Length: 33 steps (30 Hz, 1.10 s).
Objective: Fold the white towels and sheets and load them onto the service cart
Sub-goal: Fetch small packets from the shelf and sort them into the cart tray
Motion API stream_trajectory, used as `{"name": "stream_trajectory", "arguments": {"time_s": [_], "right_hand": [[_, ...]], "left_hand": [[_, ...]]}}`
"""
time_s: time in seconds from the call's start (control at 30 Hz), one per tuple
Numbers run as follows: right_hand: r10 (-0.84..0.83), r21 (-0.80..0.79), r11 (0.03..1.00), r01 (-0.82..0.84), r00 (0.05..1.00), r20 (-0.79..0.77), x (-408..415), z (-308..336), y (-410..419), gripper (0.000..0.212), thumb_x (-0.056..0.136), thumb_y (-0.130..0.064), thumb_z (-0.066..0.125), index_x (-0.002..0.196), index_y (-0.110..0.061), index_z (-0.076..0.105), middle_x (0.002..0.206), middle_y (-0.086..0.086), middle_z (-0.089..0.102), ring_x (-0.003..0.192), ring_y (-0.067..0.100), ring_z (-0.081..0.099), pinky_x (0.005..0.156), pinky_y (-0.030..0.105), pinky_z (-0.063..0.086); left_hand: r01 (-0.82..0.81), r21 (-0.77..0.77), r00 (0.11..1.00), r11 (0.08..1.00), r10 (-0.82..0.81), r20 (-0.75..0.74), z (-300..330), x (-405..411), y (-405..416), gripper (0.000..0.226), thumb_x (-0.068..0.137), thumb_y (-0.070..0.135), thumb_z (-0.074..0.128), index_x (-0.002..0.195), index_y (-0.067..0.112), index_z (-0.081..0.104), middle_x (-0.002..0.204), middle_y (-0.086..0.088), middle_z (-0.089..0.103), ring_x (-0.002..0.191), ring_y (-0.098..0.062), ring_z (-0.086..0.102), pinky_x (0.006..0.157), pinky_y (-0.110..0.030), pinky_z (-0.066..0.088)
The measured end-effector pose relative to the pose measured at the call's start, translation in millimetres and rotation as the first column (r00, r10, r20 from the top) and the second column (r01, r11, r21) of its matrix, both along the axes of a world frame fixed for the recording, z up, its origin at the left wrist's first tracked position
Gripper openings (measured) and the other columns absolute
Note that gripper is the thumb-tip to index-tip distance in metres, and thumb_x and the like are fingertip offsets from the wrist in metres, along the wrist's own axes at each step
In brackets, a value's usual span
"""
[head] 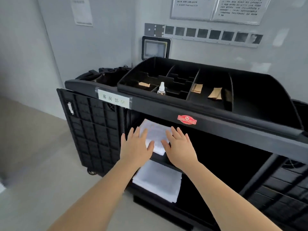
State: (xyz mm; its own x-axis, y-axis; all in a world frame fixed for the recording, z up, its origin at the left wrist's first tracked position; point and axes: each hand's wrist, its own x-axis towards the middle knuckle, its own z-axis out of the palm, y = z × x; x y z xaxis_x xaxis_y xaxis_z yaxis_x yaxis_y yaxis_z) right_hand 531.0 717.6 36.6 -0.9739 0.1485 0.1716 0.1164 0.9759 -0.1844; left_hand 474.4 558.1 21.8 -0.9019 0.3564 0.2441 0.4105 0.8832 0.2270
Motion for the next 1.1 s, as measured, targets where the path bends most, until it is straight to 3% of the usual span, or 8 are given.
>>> {"name": "stream_trajectory", "arguments": {"time_s": [0.2,0.37,0.43,0.7,0.93,1.1], "right_hand": [[0.188,-0.039,0.982,-0.186,0.982,0.035,15,-46,-98,0.058,0.101,-0.049,0.018,0.153,-0.024,0.016,0.161,0.0,0.007,0.149,0.02,-0.005,0.12,0.042,-0.003],[0.344,-0.048,0.939,-0.341,0.936,0.079,26,-77,-193,0.055,0.102,-0.048,0.02,0.153,-0.026,0.016,0.161,-0.003,0.008,0.148,0.016,-0.004,0.12,0.042,-0.004],[0.42,-0.07,0.907,-0.415,0.903,0.095,34,-85,-235,0.054,0.102,-0.046,0.022,0.153,-0.025,0.018,0.161,-0.002,0.01,0.149,0.016,-0.002,0.12,0.044,-0.002],[0.729,-0.047,0.681,-0.731,0.671,0.133,89,-98,-431,0.054,0.103,-0.041,0.025,0.152,-0.019,0.022,0.16,0.005,0.017,0.148,0.02,0.007,0.118,0.045,0.003],[0.874,-0.146,0.479,-0.866,0.455,0.169,180,-113,-601,0.053,0.102,-0.043,0.025,0.152,-0.023,0.023,0.161,0.003,0.013,0.148,0.017,0.003,0.118,0.045,-0.002],[0.932,-0.123,0.34,-0.932,0.316,0.178,258,-129,-704,0.051,0.103,-0.043,0.025,0.15,-0.024,0.026,0.16,0.002,0.015,0.148,0.018,0.004,0.118,0.045,0.001]], "left_hand": [[-0.226,0.01,0.969,0.974,0.224,0.1,-40,47,-97,0.064,0.097,0.056,0.026,0.153,0.028,0.014,0.16,-0.002,0.018,0.148,-0.023,0.009,0.119,-0.048,0.01],[-0.422,-0.008,0.895,0.907,0.418,0.154,-71,97,-189,0.062,0.096,0.053,0.026,0.151,0.025,0.019,0.155,0.0,0.027,0.144,-0.023,0.018,0.116,-0.047,0.015],[-0.502,0.002,0.849,0.865,0.492,0.193,-82,120,-228,0.063,0.097,0.053,0.025,0.152,0.024,0.016,0.158,-0.001,0.023,0.146,-0.023,0.015,0.118,-0.046,0.012],[-0.8,0.057,0.587,0.598,0.758,0.285,-114,228,-389,0.064,0.096,0.054,0.029,0.152,0.026,0.018,0.159,-0.001,0.023,0.148,-0.021,0.013,0.119,-0.046,0.01],[-0.945,0.052,0.324,0.324,0.894,0.311,-127,349,-533,0.064,0.096,0.054,0.029,0.152,0.026,0.018,0.159,-0.001,0.022,0.148,-0.02,0.011,0.119,-0.045,0.009],[-0.989,0.017,0.142,0.144,0.936,0.322,-131,449,-613,0.062,0.098,0.05,0.028,0.153,0.026,0.015,0.16,0.0,0.019,0.148,-0.018,0.008,0.119,-0.042,0.01]]}}
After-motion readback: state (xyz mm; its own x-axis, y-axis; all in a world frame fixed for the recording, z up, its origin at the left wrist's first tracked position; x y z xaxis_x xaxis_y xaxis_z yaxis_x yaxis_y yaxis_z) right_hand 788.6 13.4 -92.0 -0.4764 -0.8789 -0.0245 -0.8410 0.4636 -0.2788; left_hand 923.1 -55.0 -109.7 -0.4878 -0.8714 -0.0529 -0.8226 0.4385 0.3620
